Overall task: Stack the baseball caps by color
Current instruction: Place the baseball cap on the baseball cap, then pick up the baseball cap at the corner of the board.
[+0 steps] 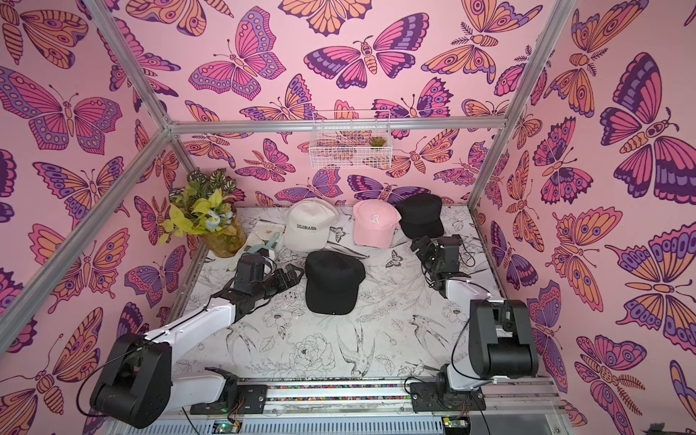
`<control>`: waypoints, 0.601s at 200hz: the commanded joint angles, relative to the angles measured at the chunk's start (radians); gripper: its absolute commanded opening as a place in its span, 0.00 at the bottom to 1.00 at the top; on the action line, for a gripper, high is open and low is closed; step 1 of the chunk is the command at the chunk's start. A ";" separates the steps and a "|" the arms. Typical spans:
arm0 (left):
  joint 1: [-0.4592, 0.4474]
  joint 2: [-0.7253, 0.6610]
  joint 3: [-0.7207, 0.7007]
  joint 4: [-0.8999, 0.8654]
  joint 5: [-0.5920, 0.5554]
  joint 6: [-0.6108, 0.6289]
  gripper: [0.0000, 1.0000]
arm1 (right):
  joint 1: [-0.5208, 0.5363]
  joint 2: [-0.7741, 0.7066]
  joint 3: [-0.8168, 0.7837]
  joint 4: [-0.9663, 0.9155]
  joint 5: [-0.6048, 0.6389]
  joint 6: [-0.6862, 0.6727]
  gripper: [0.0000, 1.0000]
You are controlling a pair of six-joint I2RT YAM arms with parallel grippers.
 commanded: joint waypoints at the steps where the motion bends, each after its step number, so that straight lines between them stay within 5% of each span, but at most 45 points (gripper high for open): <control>1: 0.010 -0.011 -0.026 0.005 -0.015 -0.018 1.00 | -0.045 0.102 0.047 0.137 -0.075 0.148 0.93; 120: 0.039 -0.044 -0.057 0.012 -0.022 -0.062 1.00 | -0.084 0.677 0.330 0.512 -0.041 0.448 0.71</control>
